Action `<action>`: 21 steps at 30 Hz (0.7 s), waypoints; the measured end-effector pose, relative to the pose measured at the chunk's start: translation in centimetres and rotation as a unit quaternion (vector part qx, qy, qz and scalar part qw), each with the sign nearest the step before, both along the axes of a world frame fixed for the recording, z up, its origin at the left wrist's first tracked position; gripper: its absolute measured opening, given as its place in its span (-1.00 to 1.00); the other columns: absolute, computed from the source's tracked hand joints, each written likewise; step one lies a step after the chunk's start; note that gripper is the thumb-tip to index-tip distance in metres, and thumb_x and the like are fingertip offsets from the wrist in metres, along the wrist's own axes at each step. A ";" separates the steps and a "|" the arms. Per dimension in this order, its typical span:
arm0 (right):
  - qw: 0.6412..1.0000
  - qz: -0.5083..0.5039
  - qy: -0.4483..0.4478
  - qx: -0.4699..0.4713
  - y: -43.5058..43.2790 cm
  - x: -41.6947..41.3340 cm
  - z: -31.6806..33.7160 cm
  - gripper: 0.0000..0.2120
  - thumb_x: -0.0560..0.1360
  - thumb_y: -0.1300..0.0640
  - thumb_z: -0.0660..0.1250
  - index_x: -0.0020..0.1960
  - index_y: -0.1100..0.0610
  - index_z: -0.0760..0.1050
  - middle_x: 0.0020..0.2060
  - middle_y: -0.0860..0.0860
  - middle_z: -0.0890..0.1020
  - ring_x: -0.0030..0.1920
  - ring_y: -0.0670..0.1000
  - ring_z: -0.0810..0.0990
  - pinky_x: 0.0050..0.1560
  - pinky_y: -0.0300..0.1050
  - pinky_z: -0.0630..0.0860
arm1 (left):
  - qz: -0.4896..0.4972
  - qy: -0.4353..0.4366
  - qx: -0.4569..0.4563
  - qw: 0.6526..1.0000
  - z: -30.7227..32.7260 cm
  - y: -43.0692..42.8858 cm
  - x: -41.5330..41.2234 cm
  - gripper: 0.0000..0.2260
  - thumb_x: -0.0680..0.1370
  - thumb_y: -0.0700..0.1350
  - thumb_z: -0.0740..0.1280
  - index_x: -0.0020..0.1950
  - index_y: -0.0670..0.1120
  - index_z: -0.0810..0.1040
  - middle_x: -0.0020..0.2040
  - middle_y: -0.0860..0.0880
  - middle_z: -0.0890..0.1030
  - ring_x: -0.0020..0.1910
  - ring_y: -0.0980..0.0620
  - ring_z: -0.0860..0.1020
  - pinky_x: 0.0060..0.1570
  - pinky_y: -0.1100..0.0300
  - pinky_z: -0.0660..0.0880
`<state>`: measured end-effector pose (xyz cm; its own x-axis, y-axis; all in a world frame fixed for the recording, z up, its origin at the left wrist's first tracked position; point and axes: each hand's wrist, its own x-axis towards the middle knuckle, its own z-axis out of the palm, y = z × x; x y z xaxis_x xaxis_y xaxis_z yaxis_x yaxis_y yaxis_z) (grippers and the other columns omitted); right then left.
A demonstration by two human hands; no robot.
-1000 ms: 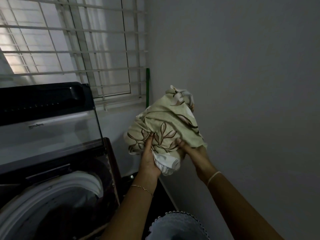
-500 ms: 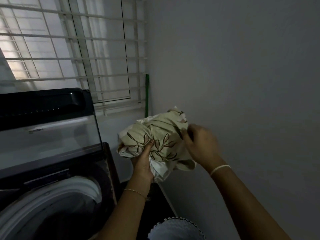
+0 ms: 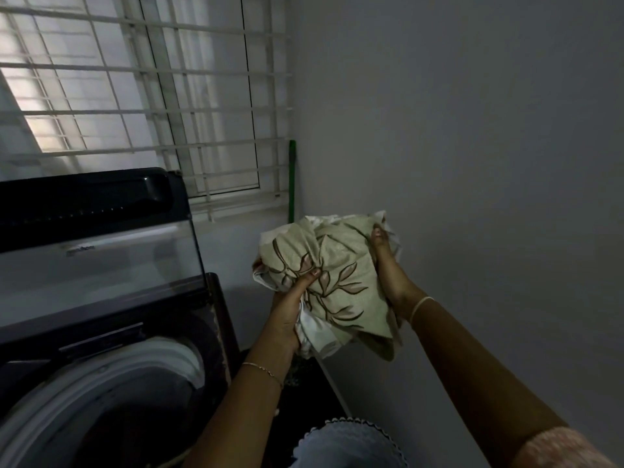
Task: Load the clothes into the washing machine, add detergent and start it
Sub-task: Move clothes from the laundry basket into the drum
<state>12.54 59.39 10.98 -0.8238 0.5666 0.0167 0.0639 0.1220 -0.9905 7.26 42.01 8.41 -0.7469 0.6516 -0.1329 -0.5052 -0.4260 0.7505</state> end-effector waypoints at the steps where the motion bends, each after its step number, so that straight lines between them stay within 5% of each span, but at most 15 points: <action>1: 0.999 -0.002 0.005 -0.044 0.8 -0.2 -0.7 -0.04 0.20 -0.64 0.10 0.49 -0.21 0.12 0.50 -0.08 0.23 0.49 0.04 0.23 0.49 0.20 0.11 | -0.009 0.004 -0.002 1.000 0.1 -0.2 0.3 -0.47 0.34 -0.07 0.51 0.29 -0.13 0.55 0.20 -0.19 0.61 0.19 -0.21 0.58 0.24 -0.19 0.46; 8: 0.989 -0.043 0.029 -0.138 0.8 0.8 -1.2 -0.06 0.15 -0.57 0.30 0.41 -0.12 0.35 0.30 0.01 0.53 0.25 0.09 0.54 0.29 0.17 0.44 | -0.032 0.003 -0.025 0.999 0.7 -0.7 1.2 -0.47 0.35 -0.06 0.43 0.30 -0.18 0.53 0.16 -0.19 0.63 0.09 -0.16 0.63 -0.05 0.07 0.60; 12: 0.978 -0.162 0.051 -0.125 0.1 1.3 -0.8 -0.19 0.03 -0.60 0.31 0.00 -0.02 0.64 -0.06 0.01 0.70 0.00 0.07 0.66 0.15 0.11 0.56 | -0.044 -0.009 -0.027 0.999 0.9 -0.6 1.4 -0.48 0.34 -0.07 0.41 0.28 -0.19 0.53 0.09 -0.17 0.67 -0.02 -0.11 0.67 -0.12 0.11 0.62; 16: 0.972 -0.191 0.030 -0.130 -0.7 2.4 -0.6 -0.03 0.08 -0.61 0.25 0.32 -0.06 0.47 0.17 -0.03 0.60 0.15 0.05 0.57 0.28 0.06 0.47 | -0.038 -0.019 -0.051 0.998 0.9 -0.6 1.4 -0.45 0.33 -0.03 0.43 0.30 -0.18 0.53 0.14 -0.19 0.64 0.05 -0.15 0.63 -0.01 0.08 0.58; 21: 0.964 -0.075 0.032 -0.254 -0.4 3.4 -0.8 -0.14 0.23 -0.56 0.23 0.33 -0.02 0.45 0.22 0.09 0.60 0.17 0.12 0.60 0.20 0.13 0.50 | -0.051 -0.029 -0.056 0.997 0.9 -0.5 1.9 -0.44 0.34 -0.02 0.40 0.31 -0.19 0.51 0.20 -0.21 0.60 0.08 -0.16 0.61 -0.01 0.08 0.59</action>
<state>15.97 58.98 10.14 -0.7391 0.6272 -0.2457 -0.0203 -0.3854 -0.9225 9.18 41.55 9.28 -0.6671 0.7017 -0.2501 -0.5848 -0.2853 0.7594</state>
